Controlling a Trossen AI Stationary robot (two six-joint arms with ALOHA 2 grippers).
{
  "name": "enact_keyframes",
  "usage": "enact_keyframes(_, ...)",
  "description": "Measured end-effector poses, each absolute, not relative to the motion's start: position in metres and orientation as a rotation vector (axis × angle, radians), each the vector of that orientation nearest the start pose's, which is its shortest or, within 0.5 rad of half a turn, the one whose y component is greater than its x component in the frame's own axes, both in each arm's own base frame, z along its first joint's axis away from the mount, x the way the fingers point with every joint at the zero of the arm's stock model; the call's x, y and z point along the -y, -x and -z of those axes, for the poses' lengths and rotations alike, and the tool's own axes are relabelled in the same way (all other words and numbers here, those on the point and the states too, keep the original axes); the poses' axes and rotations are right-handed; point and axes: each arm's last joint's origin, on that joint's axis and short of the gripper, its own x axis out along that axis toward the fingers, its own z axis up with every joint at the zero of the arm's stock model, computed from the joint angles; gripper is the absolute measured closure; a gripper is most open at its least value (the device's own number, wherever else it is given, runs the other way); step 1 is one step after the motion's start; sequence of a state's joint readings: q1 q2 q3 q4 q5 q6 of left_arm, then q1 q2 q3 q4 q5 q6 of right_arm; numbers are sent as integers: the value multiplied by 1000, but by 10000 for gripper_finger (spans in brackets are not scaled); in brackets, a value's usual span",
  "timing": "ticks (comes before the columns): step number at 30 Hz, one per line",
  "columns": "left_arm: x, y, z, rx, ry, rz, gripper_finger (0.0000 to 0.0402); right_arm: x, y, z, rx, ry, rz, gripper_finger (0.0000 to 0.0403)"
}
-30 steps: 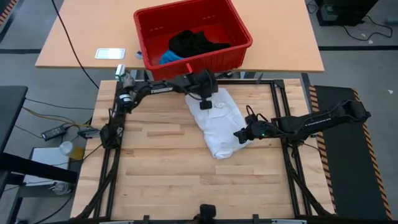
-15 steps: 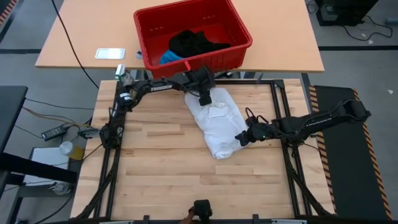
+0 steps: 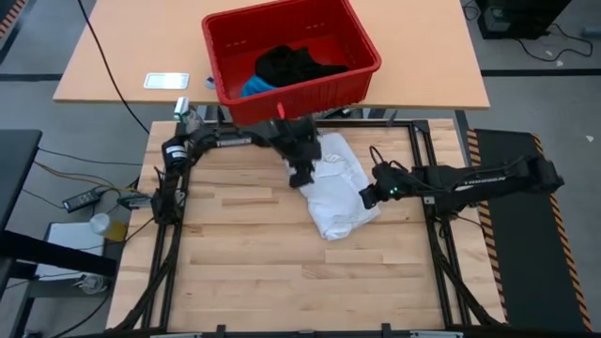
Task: Fold laundry
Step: Fold the white polo shirt
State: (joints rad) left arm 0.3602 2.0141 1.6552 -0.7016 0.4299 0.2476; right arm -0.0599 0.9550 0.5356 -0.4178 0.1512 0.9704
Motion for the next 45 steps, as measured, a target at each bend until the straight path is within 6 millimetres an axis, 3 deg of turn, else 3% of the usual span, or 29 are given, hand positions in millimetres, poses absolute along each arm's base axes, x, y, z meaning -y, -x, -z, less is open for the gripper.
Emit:
enact_keyframes(7,-95,-420,-182,-869,-66,130,200,38,-170,-183,-716,-868,596,325)
enact_keyframes(11,-78,-422,-164,-842,-94,163,214,51,-164,-173,-724,-868,618,325)
enact_keyframes(17,-48,-415,-155,-926,-80,268,221,50,-161,-162,-799,-895,556,325)
enact_keyframes(24,-21,-398,-161,-1068,-6,399,221,23,-165,-160,-918,-1059,402,331)
enact_keyframes(28,-19,-385,-204,-999,19,379,221,14,-174,-177,-880,-1096,326,333)
enact_keyframes(31,-23,-372,-238,-924,54,335,221,18,-183,-193,-767,-1068,313,333)
enact_keyframes(33,-25,-361,-250,-872,78,307,221,23,-188,-200,-695,-1020,311,333)
enact_keyframes(35,-28,-344,-247,-848,130,270,221,29,-190,-201,-647,-959,344,332)
enact_keyframes(39,-37,-304,-218,-809,307,121,221,43,-193,-195,-626,-861,440,322)
enact_keyframes(45,-61,-260,-190,-686,711,-194,221,75,-206,-179,-613,-851,453,261)
